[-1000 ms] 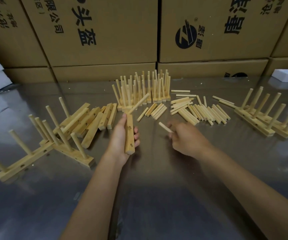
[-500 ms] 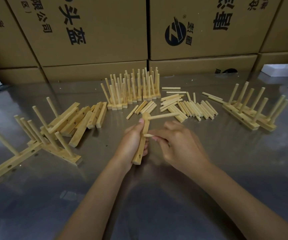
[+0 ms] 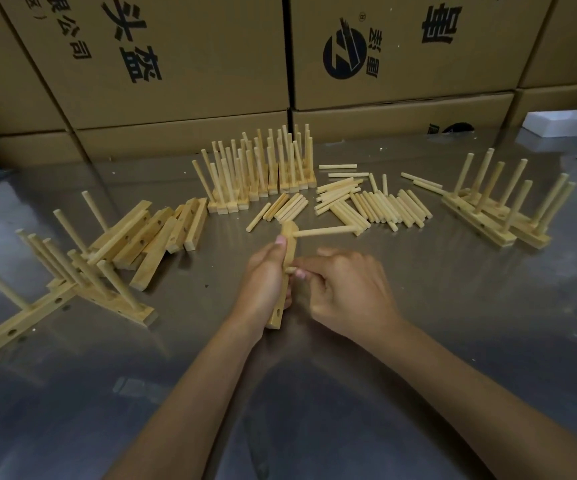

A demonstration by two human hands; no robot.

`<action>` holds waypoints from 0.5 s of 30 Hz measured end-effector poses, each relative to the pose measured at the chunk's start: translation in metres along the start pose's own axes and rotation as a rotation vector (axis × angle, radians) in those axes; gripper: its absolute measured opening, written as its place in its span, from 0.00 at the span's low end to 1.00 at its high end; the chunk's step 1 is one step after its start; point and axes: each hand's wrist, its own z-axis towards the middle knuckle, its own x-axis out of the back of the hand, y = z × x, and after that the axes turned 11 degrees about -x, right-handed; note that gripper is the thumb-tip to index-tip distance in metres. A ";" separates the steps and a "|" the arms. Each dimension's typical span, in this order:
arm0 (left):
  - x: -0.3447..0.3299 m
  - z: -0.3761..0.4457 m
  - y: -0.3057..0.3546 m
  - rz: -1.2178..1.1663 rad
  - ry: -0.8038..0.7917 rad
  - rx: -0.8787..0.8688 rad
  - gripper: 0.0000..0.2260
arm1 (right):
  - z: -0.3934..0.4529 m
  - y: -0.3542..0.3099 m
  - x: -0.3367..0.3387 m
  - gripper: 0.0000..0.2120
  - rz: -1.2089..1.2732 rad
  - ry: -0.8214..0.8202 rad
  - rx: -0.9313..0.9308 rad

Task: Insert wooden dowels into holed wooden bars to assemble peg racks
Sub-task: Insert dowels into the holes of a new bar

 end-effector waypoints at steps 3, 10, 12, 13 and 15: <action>-0.001 0.001 -0.001 0.046 -0.008 -0.021 0.15 | 0.001 0.002 -0.001 0.10 0.030 -0.003 -0.023; 0.000 0.009 0.000 -0.115 0.127 0.041 0.15 | 0.003 0.006 0.005 0.13 -0.013 0.145 -0.007; 0.009 0.013 0.004 -0.256 0.213 0.132 0.15 | 0.002 0.007 0.006 0.16 0.022 0.244 -0.008; 0.014 0.015 0.006 -0.339 0.251 0.171 0.14 | 0.002 0.009 0.005 0.16 0.060 0.274 -0.031; 0.025 0.019 0.009 -0.532 0.303 0.225 0.14 | 0.003 0.015 0.000 0.16 0.138 0.255 -0.130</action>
